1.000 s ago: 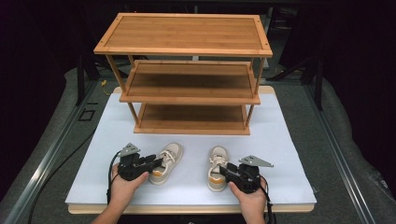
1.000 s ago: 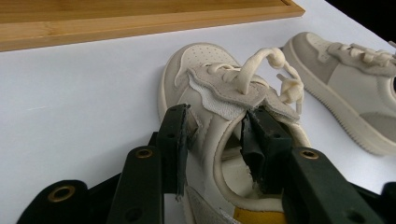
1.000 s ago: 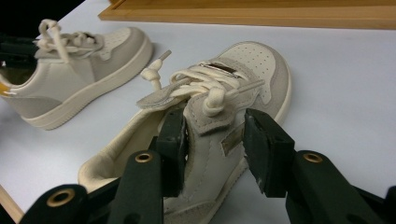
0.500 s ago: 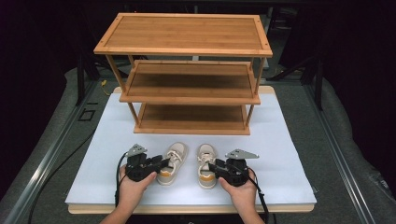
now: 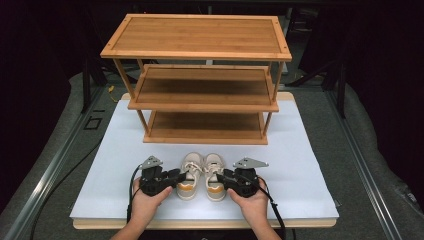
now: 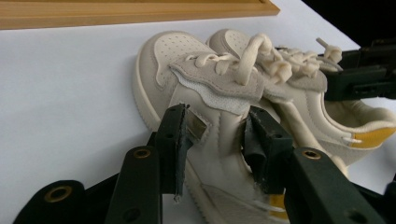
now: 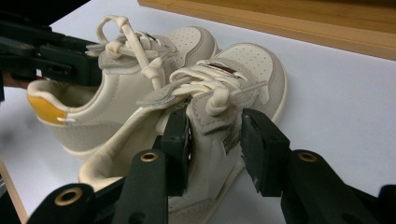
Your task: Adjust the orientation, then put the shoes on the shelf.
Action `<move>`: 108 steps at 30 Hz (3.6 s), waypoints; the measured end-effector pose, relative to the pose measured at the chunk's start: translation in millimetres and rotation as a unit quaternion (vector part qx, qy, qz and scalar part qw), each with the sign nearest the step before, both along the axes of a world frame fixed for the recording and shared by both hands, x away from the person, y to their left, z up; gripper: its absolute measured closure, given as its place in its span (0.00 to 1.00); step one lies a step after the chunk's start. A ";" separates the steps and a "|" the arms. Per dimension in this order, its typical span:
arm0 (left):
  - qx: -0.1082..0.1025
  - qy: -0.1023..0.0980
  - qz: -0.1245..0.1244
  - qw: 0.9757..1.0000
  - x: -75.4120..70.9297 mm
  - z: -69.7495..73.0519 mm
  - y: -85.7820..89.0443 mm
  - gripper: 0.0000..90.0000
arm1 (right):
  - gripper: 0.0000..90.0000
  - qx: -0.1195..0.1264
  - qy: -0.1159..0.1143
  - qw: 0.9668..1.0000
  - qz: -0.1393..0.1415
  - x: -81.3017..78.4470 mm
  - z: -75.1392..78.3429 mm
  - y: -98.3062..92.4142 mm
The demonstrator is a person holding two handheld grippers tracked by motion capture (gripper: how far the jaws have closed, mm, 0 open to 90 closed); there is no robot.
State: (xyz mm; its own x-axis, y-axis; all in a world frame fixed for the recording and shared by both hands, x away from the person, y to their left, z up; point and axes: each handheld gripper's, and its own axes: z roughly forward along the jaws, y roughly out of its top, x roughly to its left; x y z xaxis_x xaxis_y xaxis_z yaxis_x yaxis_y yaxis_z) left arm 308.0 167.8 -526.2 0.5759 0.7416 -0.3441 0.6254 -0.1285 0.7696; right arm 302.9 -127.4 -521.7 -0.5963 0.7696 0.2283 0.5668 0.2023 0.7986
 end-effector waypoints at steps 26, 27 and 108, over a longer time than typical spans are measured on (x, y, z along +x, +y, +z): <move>-0.001 -0.013 0.008 1.000 2.1 1.5 -9.4 0.54 | 0.54 0.044 -0.008 0.997 -0.055 -7.8 1.3 2.5; 0.001 -0.015 0.009 1.000 1.4 1.7 -8.6 0.54 | 0.53 0.042 -0.012 0.997 -0.057 -9.7 0.9 2.8; -0.074 -0.055 0.110 0.990 -9.5 -22.8 -25.2 0.61 | 0.61 0.104 -0.017 0.978 -0.180 -15.2 -21.8 27.0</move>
State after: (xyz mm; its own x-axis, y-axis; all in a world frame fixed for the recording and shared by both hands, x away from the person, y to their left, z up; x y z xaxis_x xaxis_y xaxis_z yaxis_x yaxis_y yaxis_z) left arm 298.5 142.6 -549.0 0.4454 0.8001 -0.4017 0.5368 0.1205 0.8351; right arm 287.7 -100.4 -543.5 -0.3044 0.8704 0.3870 0.5446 -0.1743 0.8204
